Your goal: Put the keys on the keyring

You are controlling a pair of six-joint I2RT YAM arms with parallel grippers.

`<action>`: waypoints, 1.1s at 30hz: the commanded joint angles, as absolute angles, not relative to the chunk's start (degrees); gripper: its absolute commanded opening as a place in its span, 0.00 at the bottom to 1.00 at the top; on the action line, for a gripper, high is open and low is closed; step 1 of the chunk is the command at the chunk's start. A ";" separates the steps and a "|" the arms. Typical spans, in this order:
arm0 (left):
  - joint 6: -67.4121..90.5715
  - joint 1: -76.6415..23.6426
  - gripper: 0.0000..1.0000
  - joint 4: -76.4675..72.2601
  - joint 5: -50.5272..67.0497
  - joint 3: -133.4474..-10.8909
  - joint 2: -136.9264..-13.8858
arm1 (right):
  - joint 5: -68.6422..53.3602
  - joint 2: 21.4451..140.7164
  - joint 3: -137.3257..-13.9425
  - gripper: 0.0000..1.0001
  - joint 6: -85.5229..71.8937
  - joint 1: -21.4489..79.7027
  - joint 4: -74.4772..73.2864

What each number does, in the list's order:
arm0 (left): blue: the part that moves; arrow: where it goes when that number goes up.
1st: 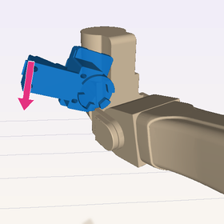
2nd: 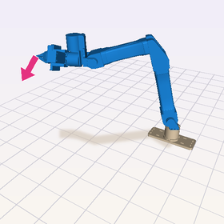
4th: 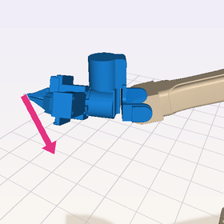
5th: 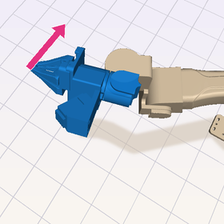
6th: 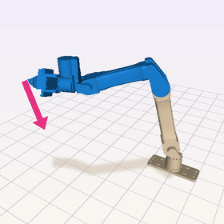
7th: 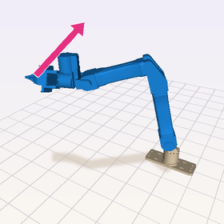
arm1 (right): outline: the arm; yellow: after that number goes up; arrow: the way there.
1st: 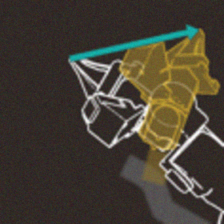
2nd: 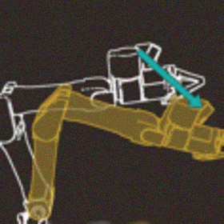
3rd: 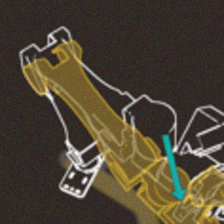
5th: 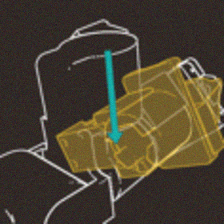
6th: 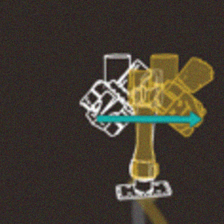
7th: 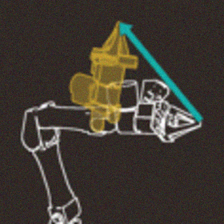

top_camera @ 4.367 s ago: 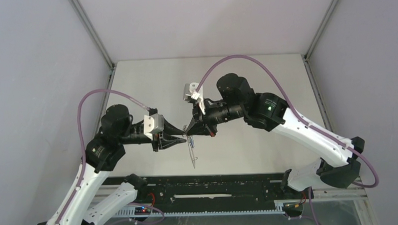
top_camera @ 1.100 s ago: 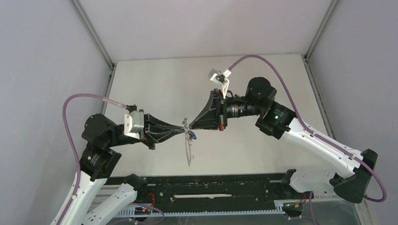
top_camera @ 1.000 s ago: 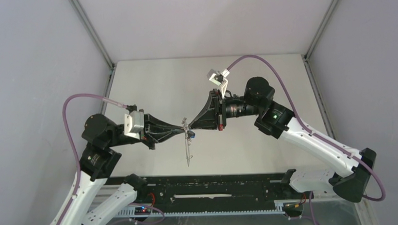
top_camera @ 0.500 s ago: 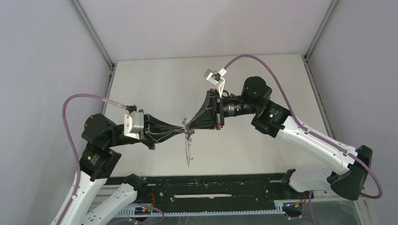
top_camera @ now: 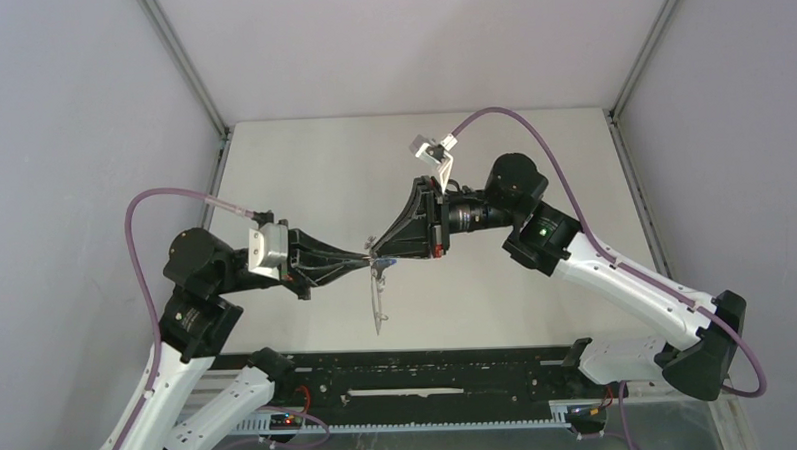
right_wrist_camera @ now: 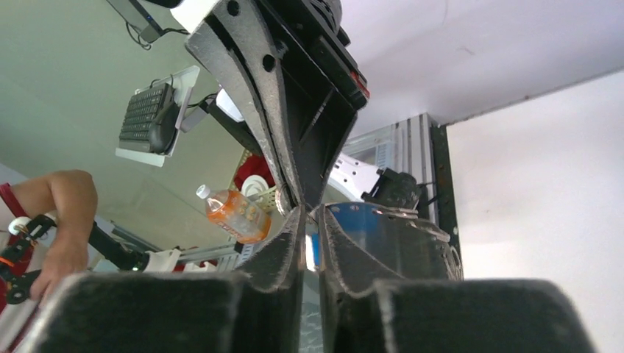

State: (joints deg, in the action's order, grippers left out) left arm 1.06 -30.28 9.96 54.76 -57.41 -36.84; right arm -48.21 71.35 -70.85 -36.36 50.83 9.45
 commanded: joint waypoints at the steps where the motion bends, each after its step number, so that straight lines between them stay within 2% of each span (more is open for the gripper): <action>1: 0.09 -30.59 0.00 7.98 53.41 -56.86 -36.56 | -45.80 69.75 -71.07 0.27 -32.08 50.11 4.38; 3: 0.09 -30.59 0.00 8.14 51.30 -56.90 -36.56 | -40.73 67.63 -71.02 0.57 -27.70 49.27 -1.66; 5: -1.01 -30.57 0.00 8.49 48.61 -56.82 -36.57 | -36.05 65.06 -71.02 0.69 -22.80 48.93 -6.31; 9: -1.54 -30.59 0.00 8.40 43.07 -55.93 -36.29 | -24.97 60.62 -71.02 0.78 -15.86 50.00 -12.36; 15: -2.39 -30.59 0.00 7.25 33.88 -55.20 -36.12 | -9.92 59.00 -69.69 0.93 -7.86 61.57 -17.06; 19: -2.48 -30.59 0.00 6.78 32.58 -55.11 -36.06 | -3.36 61.55 -69.37 1.00 -6.26 67.60 -16.73; 24: -2.52 -30.59 0.00 6.57 32.21 -55.42 -35.88 | 4.22 65.91 -69.41 1.00 -5.90 70.87 -14.20; 28: -2.58 -30.59 0.00 6.77 32.17 -55.41 -35.66 | 8.72 69.37 -69.41 0.91 -6.98 71.73 -11.40; 29: -2.61 -30.59 0.00 6.83 32.17 -55.34 -35.59 | 9.65 69.93 -69.41 0.87 -7.33 71.75 -10.81; 30: -2.69 -30.59 0.00 6.87 32.24 -55.39 -35.51 | 10.64 70.25 -69.40 0.77 -7.82 71.73 -10.37; 31: -2.83 -30.59 0.00 6.98 32.36 -55.37 -35.46 | 11.39 70.54 -69.44 0.65 -8.33 71.72 -10.11; 32: -3.00 -30.59 0.00 7.07 32.42 -55.26 -35.43 | 11.65 70.53 -69.39 0.46 -8.80 71.76 -9.91; 33: -3.13 -30.59 0.00 7.26 32.47 -55.25 -35.39 | 11.64 70.45 -69.36 0.37 -9.24 71.72 -9.81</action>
State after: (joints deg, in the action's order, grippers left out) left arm -1.61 -30.41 9.93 33.08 -55.92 -36.12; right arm 6.33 71.02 -69.01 -7.70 71.24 -13.91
